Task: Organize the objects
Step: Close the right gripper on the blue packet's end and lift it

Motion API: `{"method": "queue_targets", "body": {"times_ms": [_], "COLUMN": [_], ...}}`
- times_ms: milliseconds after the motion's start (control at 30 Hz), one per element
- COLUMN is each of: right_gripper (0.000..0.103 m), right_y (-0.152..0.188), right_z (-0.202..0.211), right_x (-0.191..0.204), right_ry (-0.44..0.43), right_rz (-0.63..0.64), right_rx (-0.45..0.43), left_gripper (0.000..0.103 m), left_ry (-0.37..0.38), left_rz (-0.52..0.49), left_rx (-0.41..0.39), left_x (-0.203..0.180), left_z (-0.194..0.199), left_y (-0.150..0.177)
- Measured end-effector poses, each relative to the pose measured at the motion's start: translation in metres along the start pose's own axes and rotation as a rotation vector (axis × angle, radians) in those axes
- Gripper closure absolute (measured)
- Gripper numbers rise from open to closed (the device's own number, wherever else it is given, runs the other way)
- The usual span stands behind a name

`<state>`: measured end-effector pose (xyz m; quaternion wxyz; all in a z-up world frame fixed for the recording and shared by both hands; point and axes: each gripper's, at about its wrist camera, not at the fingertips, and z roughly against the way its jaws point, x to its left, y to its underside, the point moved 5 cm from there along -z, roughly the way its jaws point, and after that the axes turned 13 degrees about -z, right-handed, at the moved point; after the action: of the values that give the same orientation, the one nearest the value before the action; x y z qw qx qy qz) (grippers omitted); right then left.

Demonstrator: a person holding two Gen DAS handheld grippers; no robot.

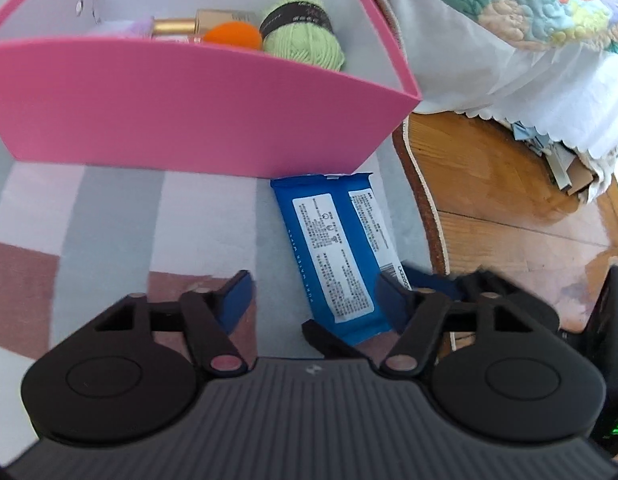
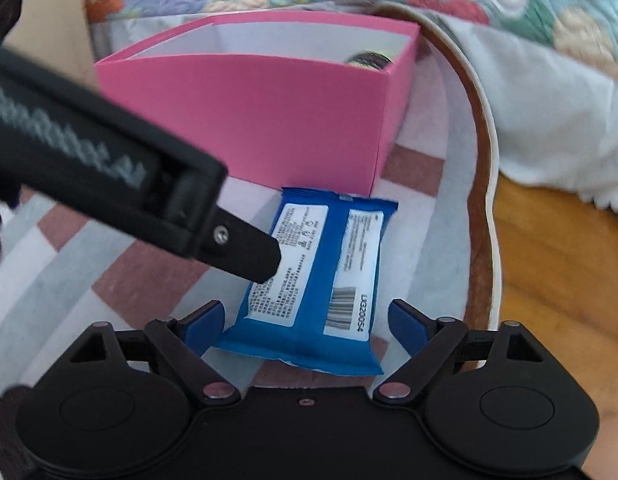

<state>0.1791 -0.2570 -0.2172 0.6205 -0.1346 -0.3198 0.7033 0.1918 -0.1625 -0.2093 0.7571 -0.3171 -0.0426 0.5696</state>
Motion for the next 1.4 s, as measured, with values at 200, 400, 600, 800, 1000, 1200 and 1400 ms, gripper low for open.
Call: {"method": "queue_targets", "body": {"times_ms": [200, 400, 600, 800, 1000, 1200, 1400], "right_gripper": [0.040, 0.041, 0.031, 0.026, 0.037, 0.047, 0.048], "right_y": [0.008, 0.031, 0.040, 0.043, 0.049, 0.047, 0.052], "right_z": [0.014, 0.029, 0.033, 0.031, 0.033, 0.047, 0.073], "right_x": [0.010, 0.039, 0.057, 0.077, 0.078, 0.079, 0.093], "right_ry": [-0.048, -0.129, -0.083, 0.019, 0.046, 0.010, -0.003], "right_rz": [-0.050, -0.026, 0.072, 0.233, 0.228, 0.192, 0.206], "right_rx": [-0.003, 0.037, 0.075, 0.085, 0.068, 0.066, 0.079], "left_gripper": [0.069, 0.073, 0.074, 0.073, 0.076, 0.076, 0.076], "left_ry": [0.050, 0.082, 0.013, 0.030, 0.053, 0.064, 0.085], "left_rz": [0.036, 0.187, 0.230, 0.232, 0.235, 0.228, 0.231], "left_rx": [0.020, 0.059, 0.026, 0.016, -0.003, 0.001, -0.002], "left_x": [0.006, 0.025, 0.037, 0.038, 0.033, 0.027, 0.023], "left_z": [-0.001, 0.020, 0.027, 0.023, 0.026, 0.037, 0.064], "left_y": [0.021, 0.049, 0.054, 0.057, 0.063, 0.068, 0.077]}}
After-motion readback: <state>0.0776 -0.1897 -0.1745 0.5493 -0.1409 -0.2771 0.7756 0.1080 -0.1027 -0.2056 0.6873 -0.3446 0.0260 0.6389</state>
